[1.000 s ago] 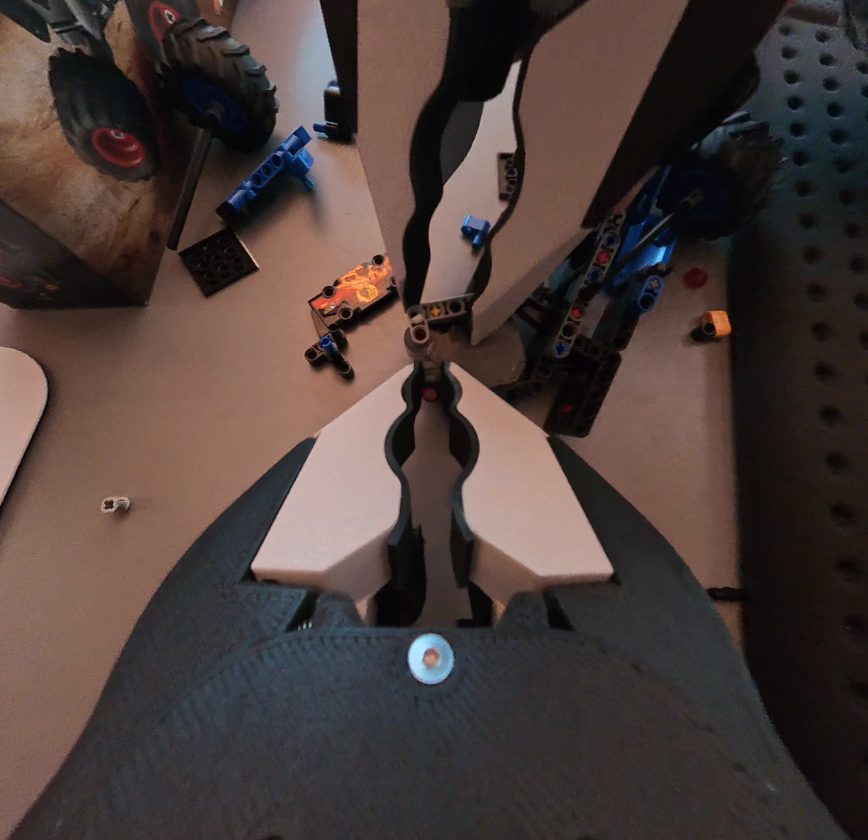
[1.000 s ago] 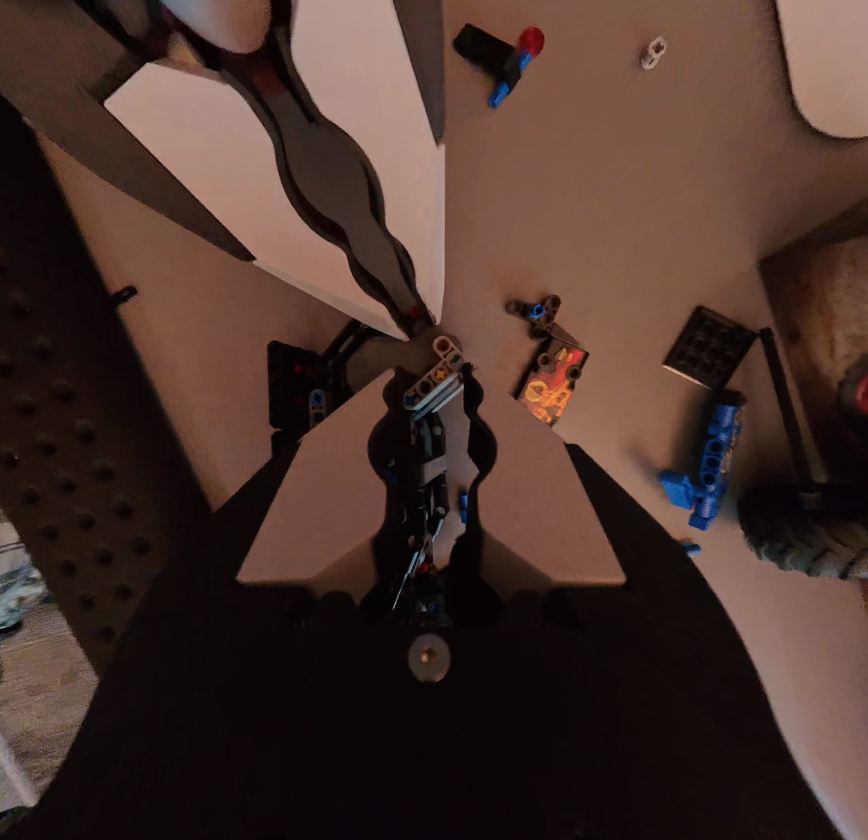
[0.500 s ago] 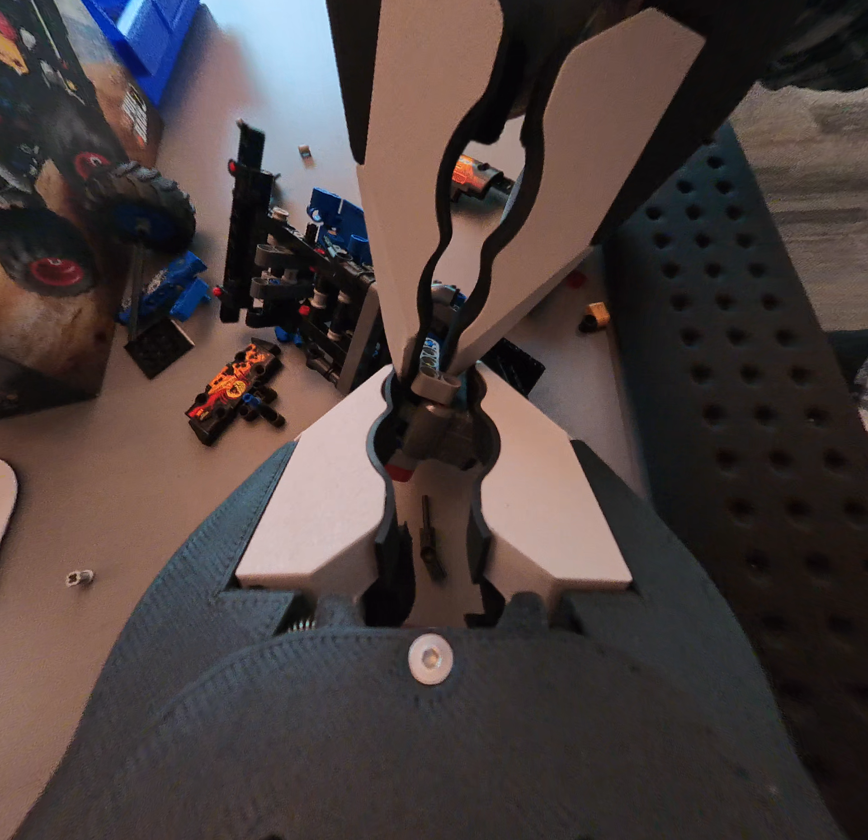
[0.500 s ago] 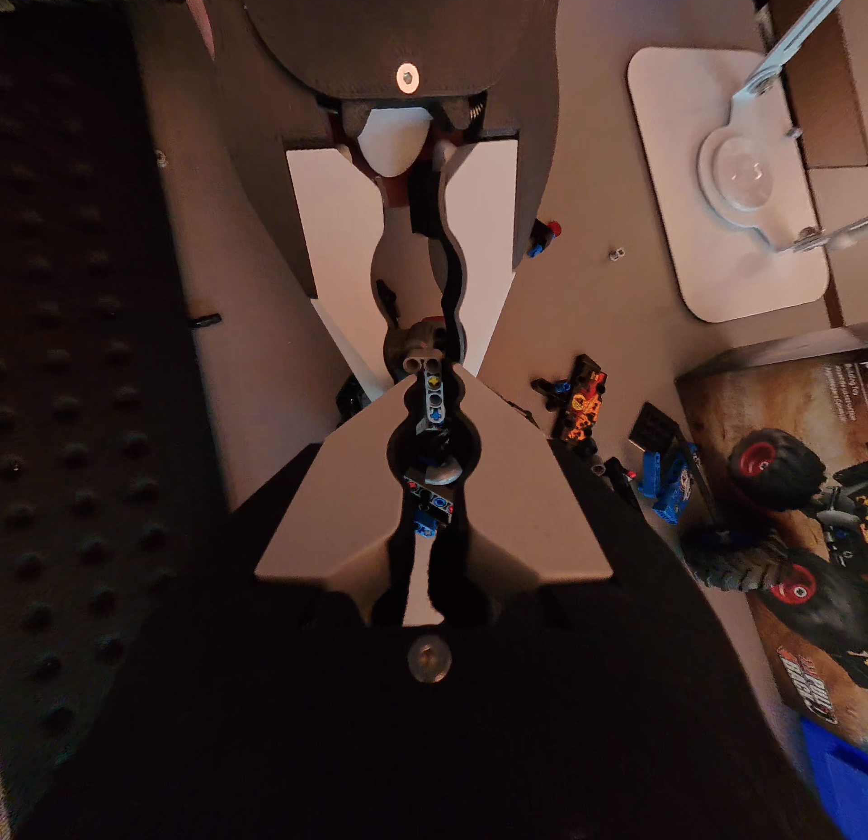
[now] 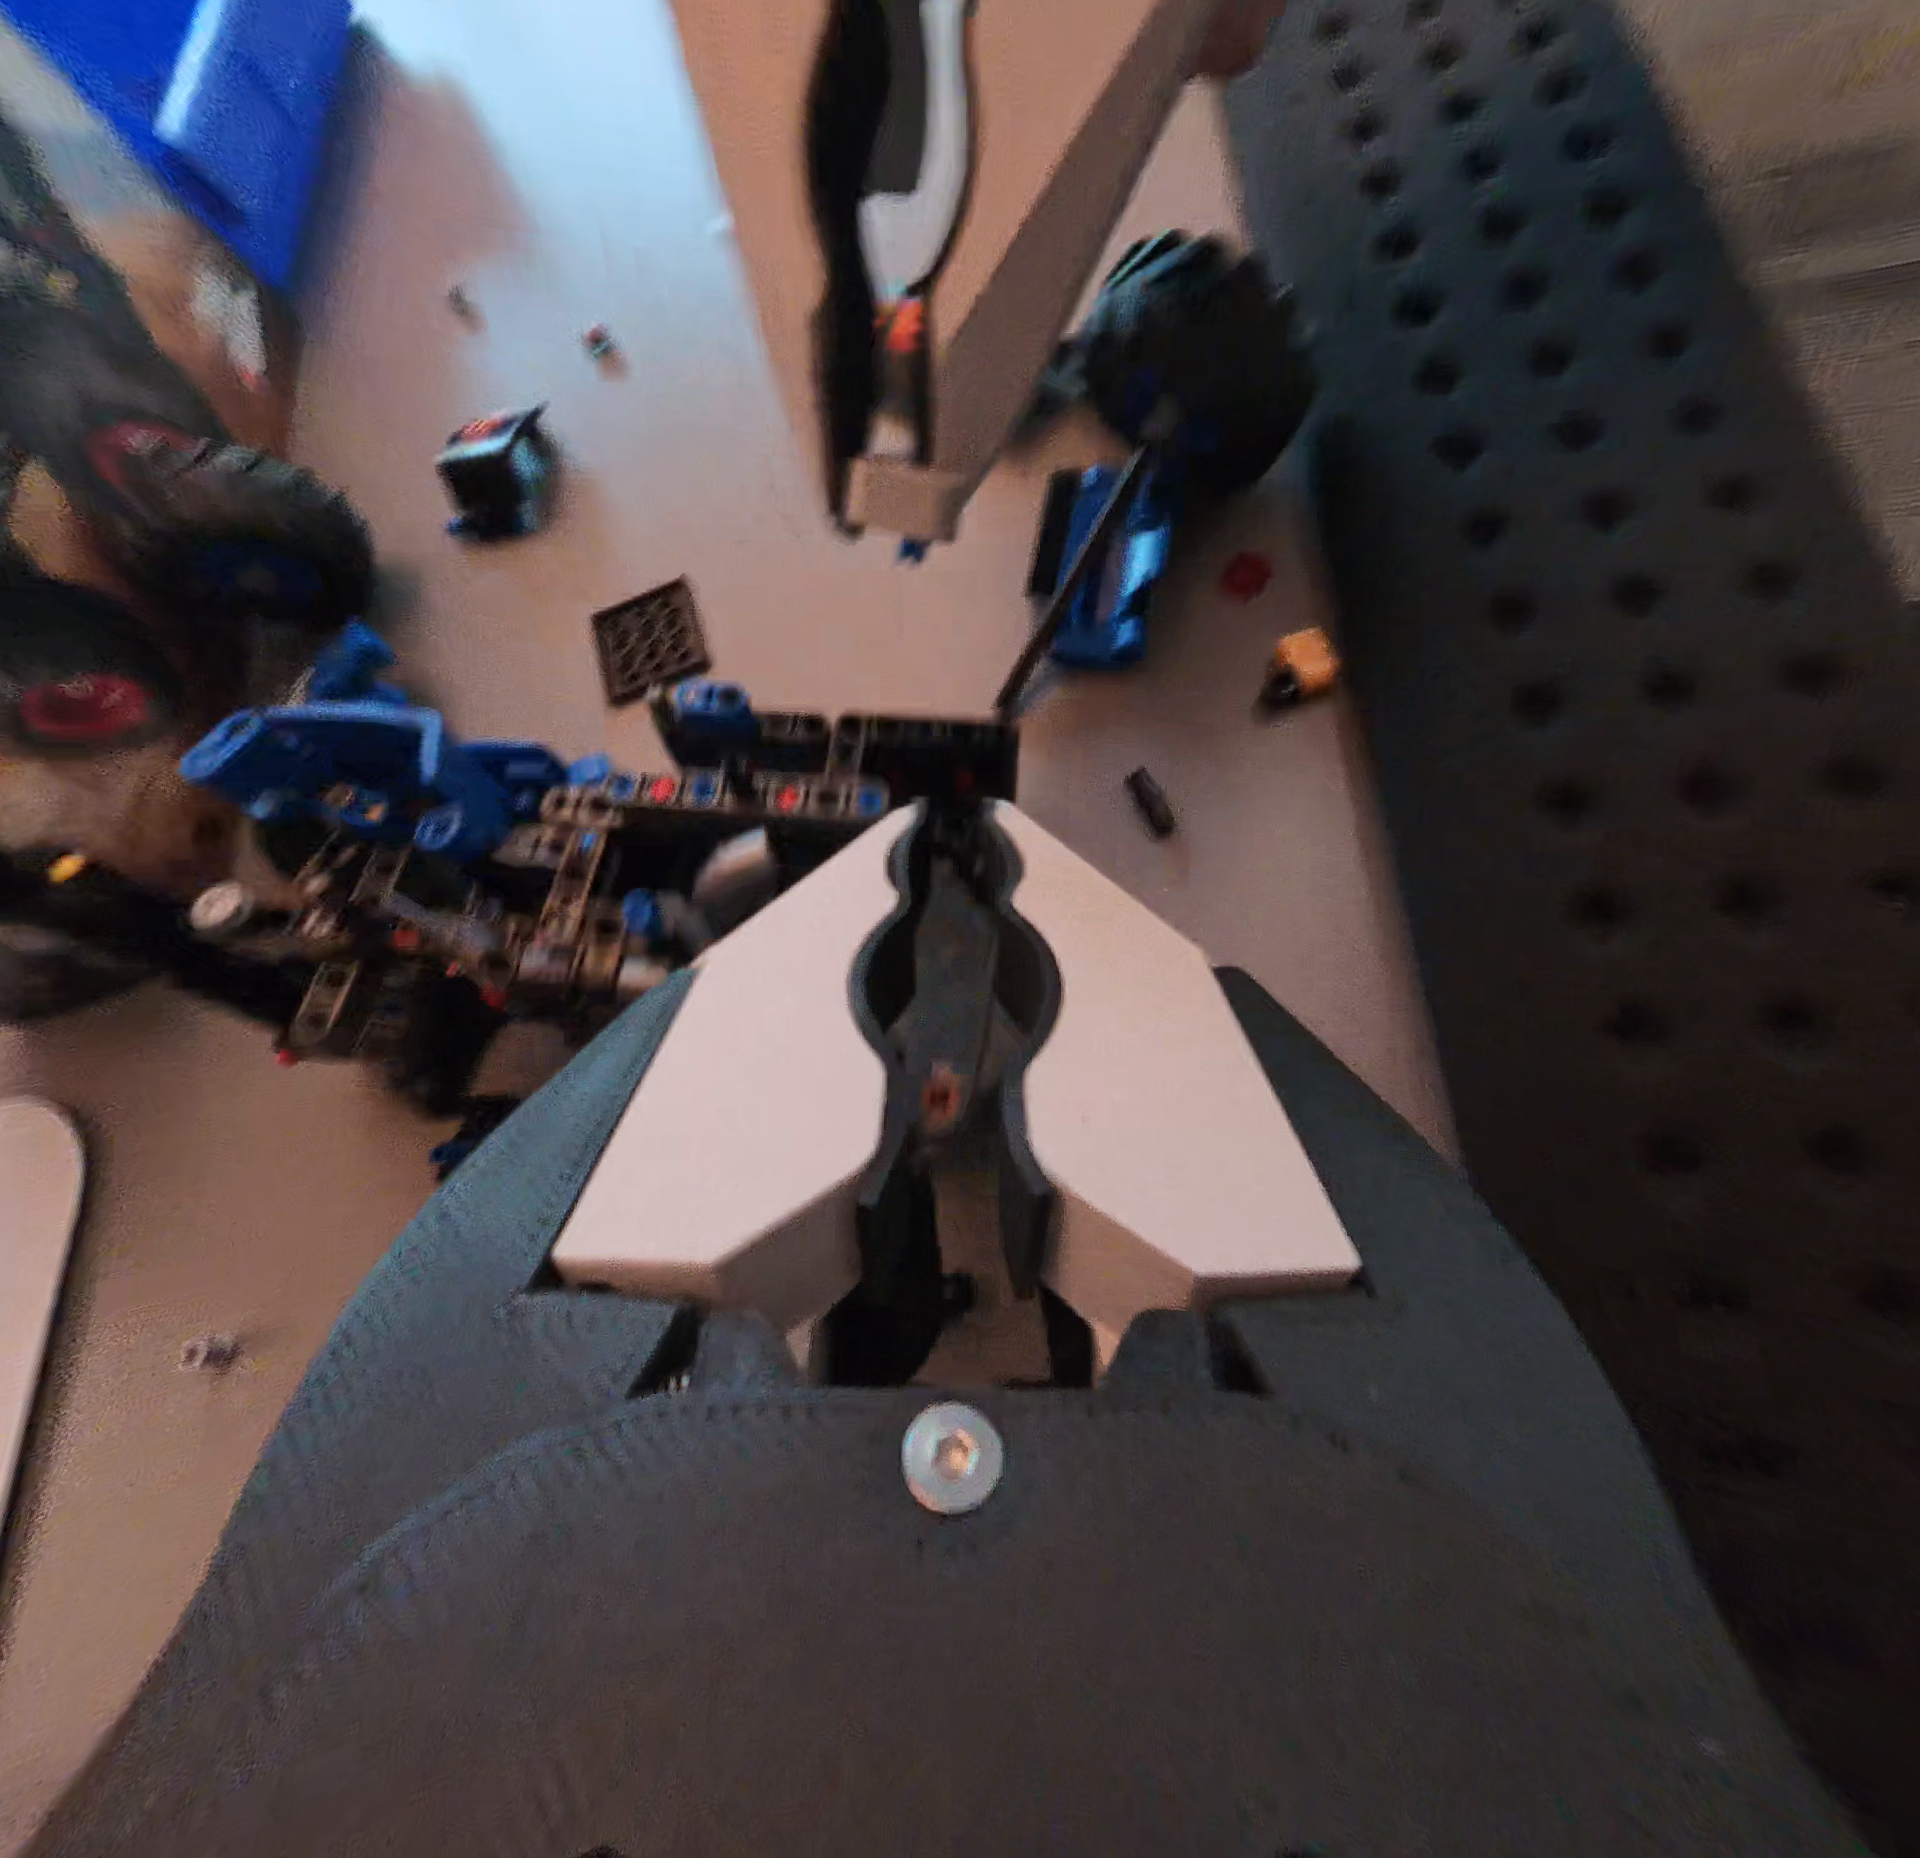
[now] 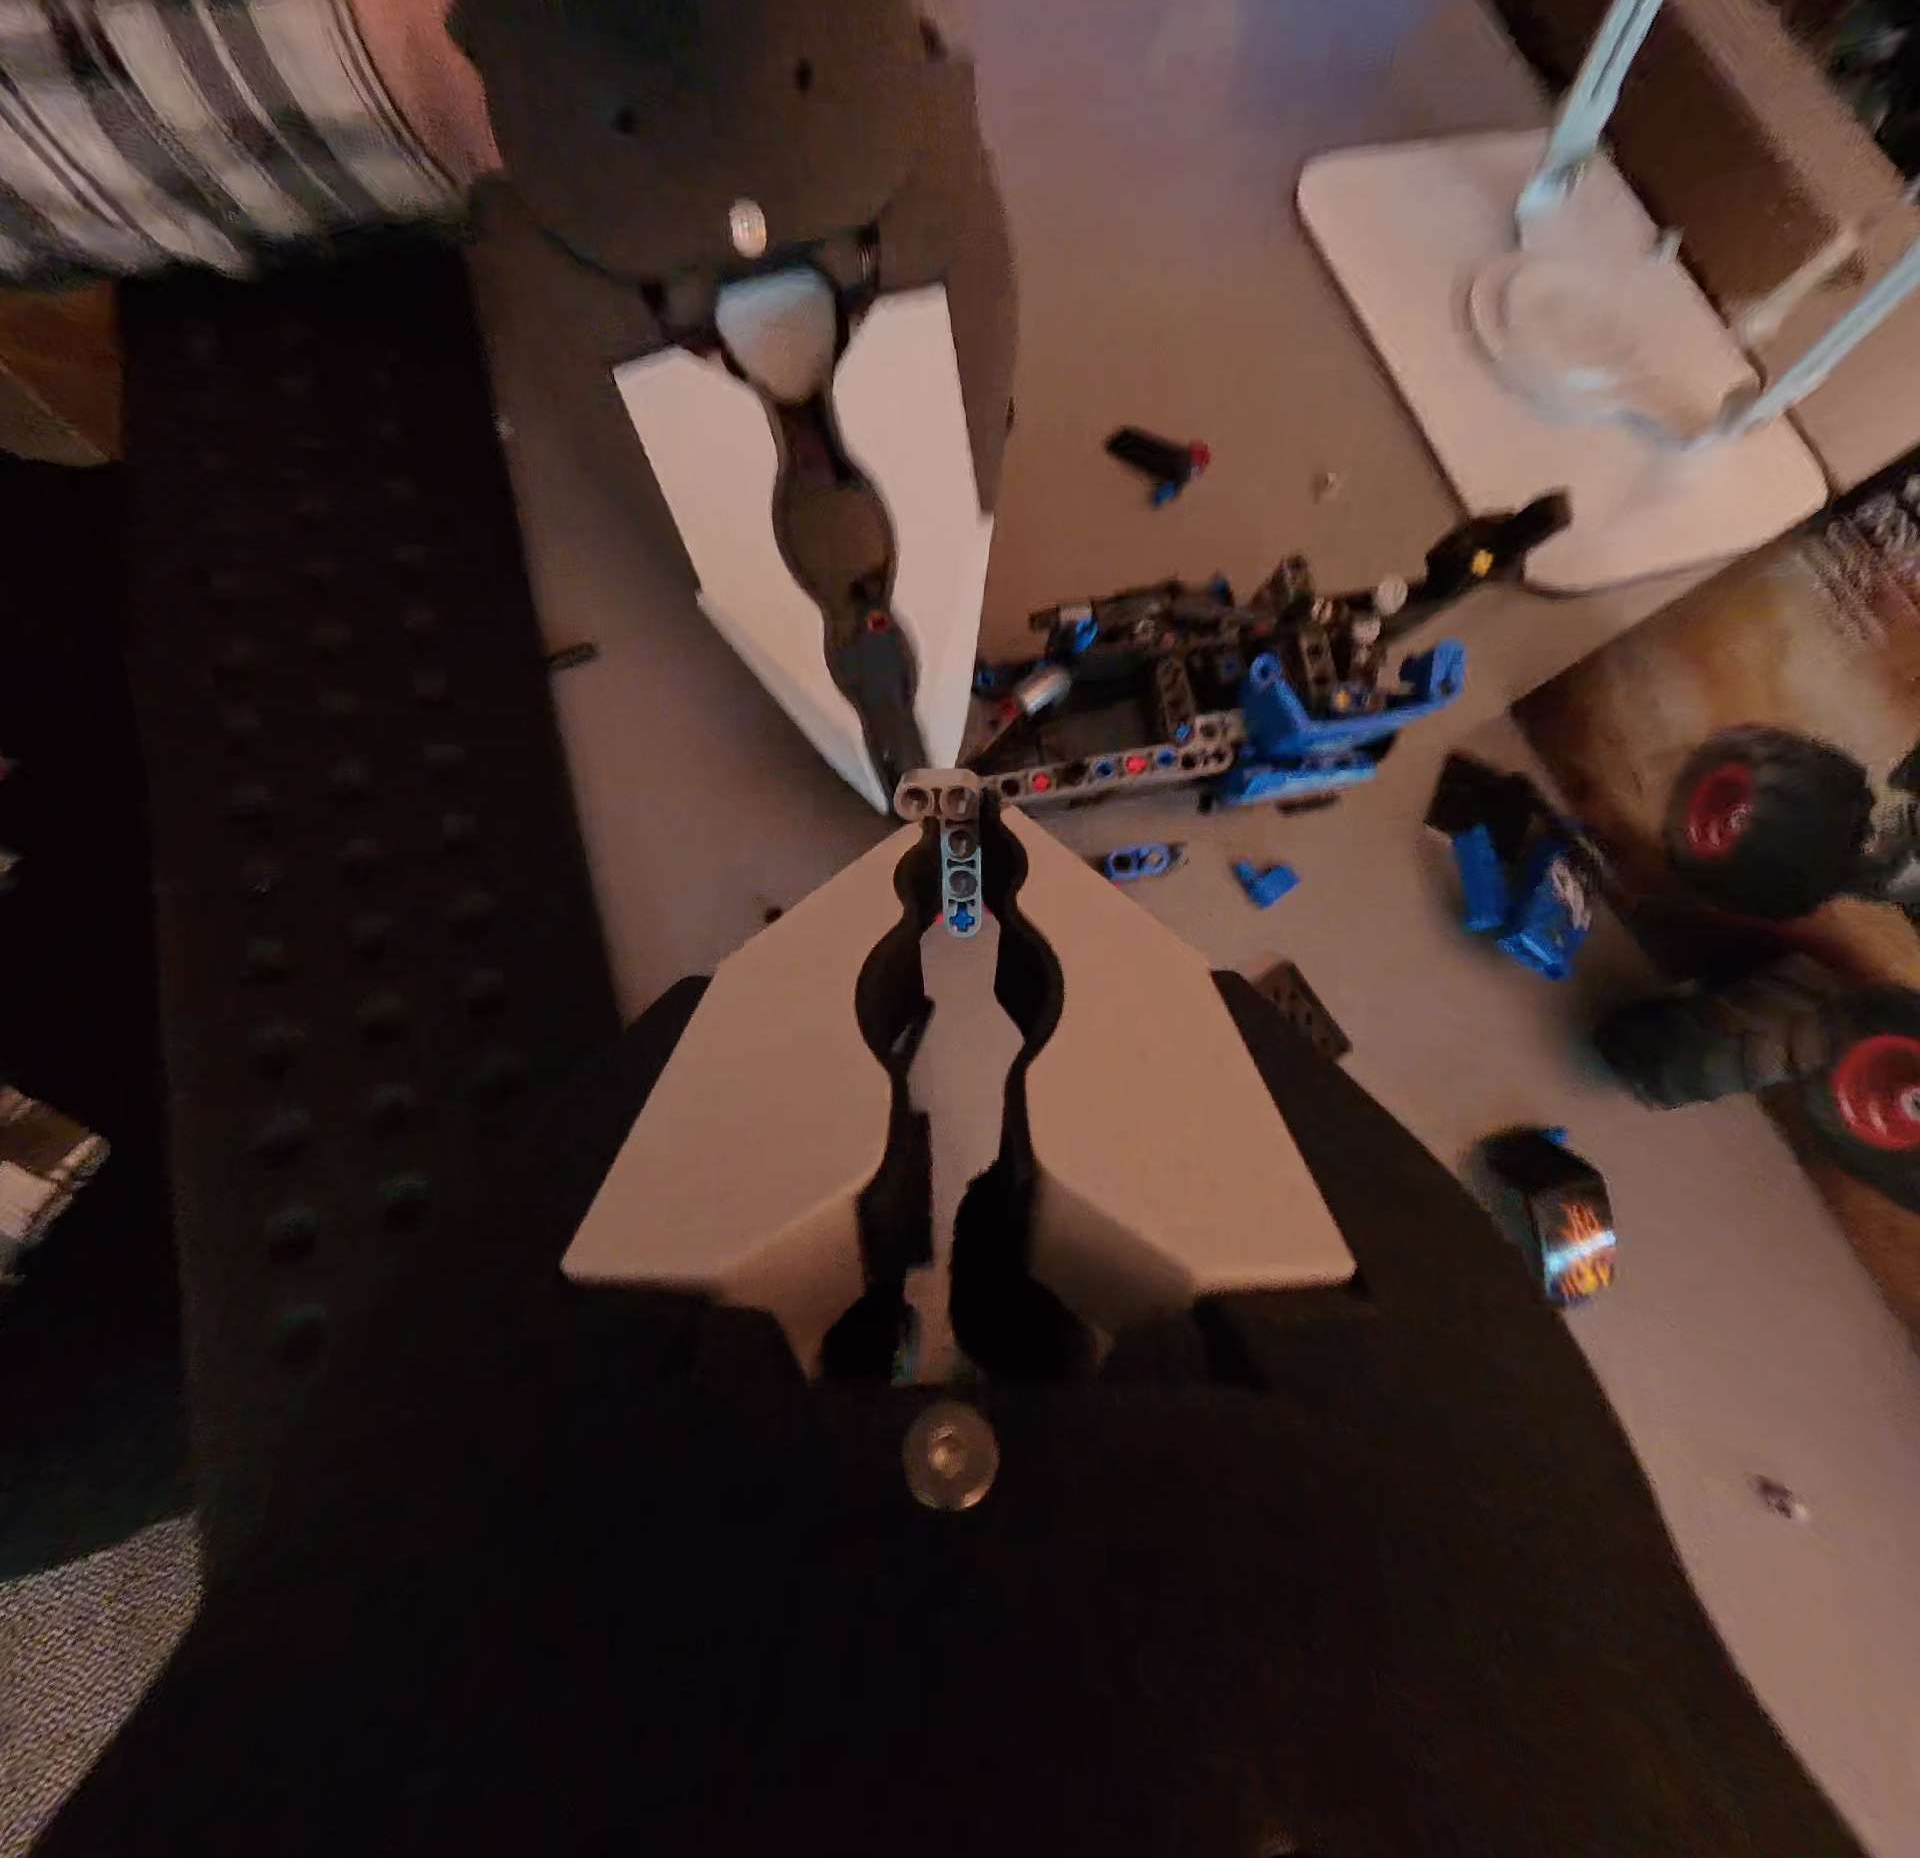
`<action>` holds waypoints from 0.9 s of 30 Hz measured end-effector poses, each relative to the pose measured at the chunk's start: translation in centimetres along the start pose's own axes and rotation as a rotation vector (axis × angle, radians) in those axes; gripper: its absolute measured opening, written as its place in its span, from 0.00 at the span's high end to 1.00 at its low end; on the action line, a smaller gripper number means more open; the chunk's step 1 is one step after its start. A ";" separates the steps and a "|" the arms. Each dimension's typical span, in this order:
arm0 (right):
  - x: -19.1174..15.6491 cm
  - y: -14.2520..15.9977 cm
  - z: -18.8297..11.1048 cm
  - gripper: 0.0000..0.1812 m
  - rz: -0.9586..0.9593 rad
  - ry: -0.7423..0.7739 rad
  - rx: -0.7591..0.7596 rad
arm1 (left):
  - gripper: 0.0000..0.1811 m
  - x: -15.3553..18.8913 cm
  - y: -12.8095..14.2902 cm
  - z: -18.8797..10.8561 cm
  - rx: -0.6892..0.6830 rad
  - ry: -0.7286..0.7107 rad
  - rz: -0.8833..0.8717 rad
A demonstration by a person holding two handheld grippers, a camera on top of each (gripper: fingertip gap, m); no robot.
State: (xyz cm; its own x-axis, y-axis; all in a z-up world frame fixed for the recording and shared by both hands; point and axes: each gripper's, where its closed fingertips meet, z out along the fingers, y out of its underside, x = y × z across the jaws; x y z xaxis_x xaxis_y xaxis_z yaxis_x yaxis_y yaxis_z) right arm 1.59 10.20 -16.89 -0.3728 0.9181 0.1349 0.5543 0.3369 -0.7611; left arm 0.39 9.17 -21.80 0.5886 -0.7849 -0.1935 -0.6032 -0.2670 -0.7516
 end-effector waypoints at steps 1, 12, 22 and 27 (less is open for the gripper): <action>0.5 0.5 0.1 0.97 -0.003 0.024 -0.013 | 0.95 -0.6 0.5 -0.6 0.001 -0.020 -0.017; 1.5 4.7 1.8 0.88 -0.049 0.054 -0.169 | 0.69 -1.3 3.2 -1.9 -0.132 -0.072 -0.011; -1.8 2.6 6.4 0.95 -0.443 -0.012 -0.238 | 0.75 -1.2 2.9 -1.2 -0.123 -0.090 -0.017; -2.1 2.1 6.8 0.97 -0.463 -0.030 -0.216 | 0.76 -1.6 3.4 -1.1 -0.148 -0.121 0.021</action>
State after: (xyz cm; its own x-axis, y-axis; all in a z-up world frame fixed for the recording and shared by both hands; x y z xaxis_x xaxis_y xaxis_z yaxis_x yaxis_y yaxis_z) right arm -1.51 7.59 -23.04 -0.6350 0.6568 0.4066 0.4657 0.7454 -0.4769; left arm -3.15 8.93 -23.37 0.6301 -0.7206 -0.2894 -0.6832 -0.3374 -0.6476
